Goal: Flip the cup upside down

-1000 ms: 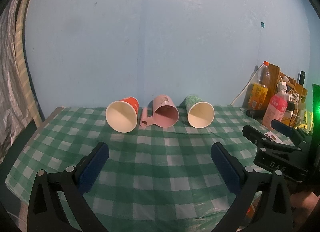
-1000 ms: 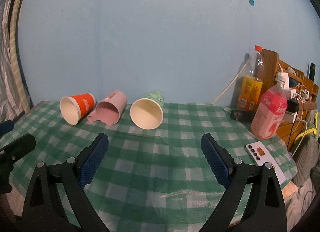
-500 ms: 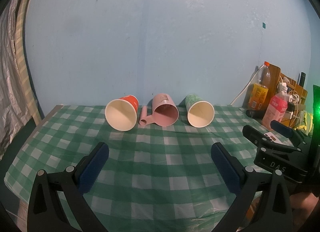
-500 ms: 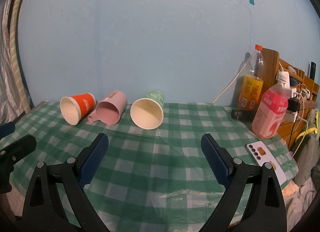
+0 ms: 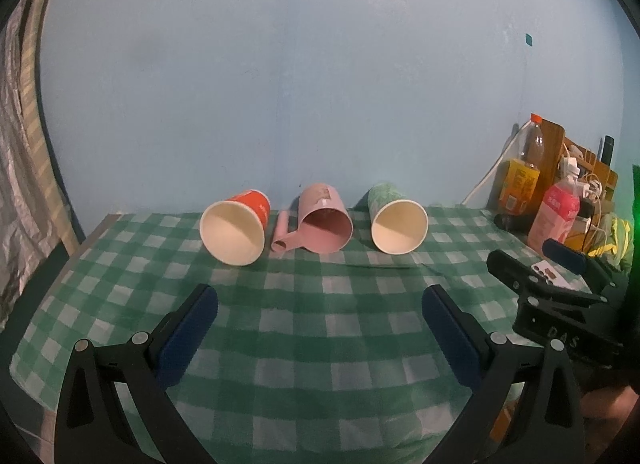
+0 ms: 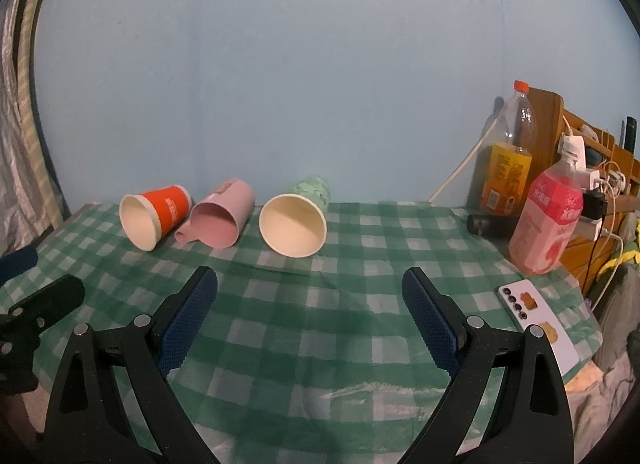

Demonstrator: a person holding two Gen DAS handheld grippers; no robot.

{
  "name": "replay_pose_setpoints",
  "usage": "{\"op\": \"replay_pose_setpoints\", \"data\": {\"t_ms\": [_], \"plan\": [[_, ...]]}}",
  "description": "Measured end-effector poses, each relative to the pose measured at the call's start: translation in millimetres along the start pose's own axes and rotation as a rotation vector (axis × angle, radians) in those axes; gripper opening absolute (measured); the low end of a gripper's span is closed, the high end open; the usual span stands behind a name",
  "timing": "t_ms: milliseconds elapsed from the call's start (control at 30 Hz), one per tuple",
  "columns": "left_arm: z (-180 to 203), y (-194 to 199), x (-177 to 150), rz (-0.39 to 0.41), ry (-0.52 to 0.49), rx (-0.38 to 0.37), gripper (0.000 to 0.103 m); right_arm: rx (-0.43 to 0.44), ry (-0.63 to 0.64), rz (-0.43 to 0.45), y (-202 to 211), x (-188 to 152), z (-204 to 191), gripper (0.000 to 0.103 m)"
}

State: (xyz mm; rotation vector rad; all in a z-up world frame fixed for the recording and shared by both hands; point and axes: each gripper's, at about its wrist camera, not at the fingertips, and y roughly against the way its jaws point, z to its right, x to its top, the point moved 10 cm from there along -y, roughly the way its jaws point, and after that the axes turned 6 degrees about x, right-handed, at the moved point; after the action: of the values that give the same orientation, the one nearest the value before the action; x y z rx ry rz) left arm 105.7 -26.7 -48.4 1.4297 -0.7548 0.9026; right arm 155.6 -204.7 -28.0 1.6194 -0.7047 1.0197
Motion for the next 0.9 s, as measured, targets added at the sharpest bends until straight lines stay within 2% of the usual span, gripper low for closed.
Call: {"op": "replay_pose_setpoints", "data": {"t_ms": [367,533,733,800,900], "plan": [[24.7,-51.9,47.7,-0.156,-0.044,-0.047,0.103,0.034,-0.076,-0.064,-20.3,21.1,37.7,0.093],[44.2,-77.8,68.5,-0.218,-0.091,-0.052,0.103,0.05,-0.103,-0.127,-40.6,30.0,57.6,0.093],[69.4,-117.1,88.7,-0.269,-0.127,-0.064,0.103,0.068,-0.198,-0.183,-67.5,51.4,87.6,0.093],[74.7,-130.7,91.6,-0.294,-0.142,-0.039,0.103,0.073,-0.23,-0.198,-77.1,57.2,94.8,0.093],[85.4,-149.6,94.2,-0.324,-0.155,-0.04,0.103,0.119,-0.29,-0.234,-93.1,60.6,104.2,0.093]]}}
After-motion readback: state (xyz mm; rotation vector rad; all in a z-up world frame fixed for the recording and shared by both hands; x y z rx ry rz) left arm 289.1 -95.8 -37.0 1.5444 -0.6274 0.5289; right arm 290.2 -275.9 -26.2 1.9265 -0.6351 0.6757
